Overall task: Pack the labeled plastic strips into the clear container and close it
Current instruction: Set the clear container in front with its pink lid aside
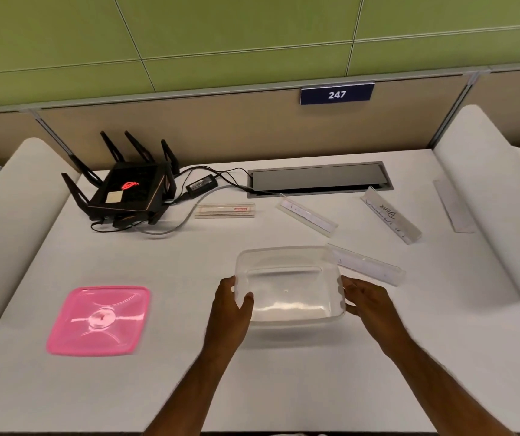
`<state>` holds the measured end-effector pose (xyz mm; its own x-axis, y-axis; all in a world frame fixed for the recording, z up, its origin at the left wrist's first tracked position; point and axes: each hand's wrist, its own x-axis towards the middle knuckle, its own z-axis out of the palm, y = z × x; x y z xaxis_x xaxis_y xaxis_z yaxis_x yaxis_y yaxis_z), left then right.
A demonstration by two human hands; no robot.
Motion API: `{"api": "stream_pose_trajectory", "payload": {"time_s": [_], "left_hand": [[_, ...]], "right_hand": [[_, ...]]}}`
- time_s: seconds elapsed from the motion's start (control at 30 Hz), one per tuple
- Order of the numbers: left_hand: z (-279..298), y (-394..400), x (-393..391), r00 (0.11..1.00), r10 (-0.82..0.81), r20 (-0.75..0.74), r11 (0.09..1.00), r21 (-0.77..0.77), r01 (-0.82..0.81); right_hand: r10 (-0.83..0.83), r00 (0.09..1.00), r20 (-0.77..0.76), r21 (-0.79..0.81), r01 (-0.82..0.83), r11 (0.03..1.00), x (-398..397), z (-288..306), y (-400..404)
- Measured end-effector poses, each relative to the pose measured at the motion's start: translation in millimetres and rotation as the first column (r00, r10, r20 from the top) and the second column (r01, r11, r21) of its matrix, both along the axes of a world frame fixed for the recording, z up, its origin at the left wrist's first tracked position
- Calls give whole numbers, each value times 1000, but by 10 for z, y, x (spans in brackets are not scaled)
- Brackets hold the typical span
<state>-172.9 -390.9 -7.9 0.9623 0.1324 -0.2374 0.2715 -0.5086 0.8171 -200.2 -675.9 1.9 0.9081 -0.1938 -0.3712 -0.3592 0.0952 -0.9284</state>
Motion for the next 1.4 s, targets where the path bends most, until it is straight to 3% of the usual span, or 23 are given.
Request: {"api": "stream_pose_trajectory", "payload": {"time_s": [0.5, 0.97, 1.23, 1.4], "left_hand": [[-177, -126, -544, 998, -25, -63, 999, 42, 28], [-317, -101, -620, 996, -57, -66, 991, 118, 65], [-232, -50, -425, 995, 101, -3, 987, 126, -100], [-175, 65, -173, 987, 160, 29, 983, 82, -162]], "right_hand": [[57, 998, -16, -89, -58, 994, -651, -316, -224], [53, 998, -17, -100, -55, 993, -765, -435, -330], [41, 999, 6, -330, -37, 943, -496, -451, -469], [35, 999, 32, -359, -21, 933, -113, -361, -534]]}}
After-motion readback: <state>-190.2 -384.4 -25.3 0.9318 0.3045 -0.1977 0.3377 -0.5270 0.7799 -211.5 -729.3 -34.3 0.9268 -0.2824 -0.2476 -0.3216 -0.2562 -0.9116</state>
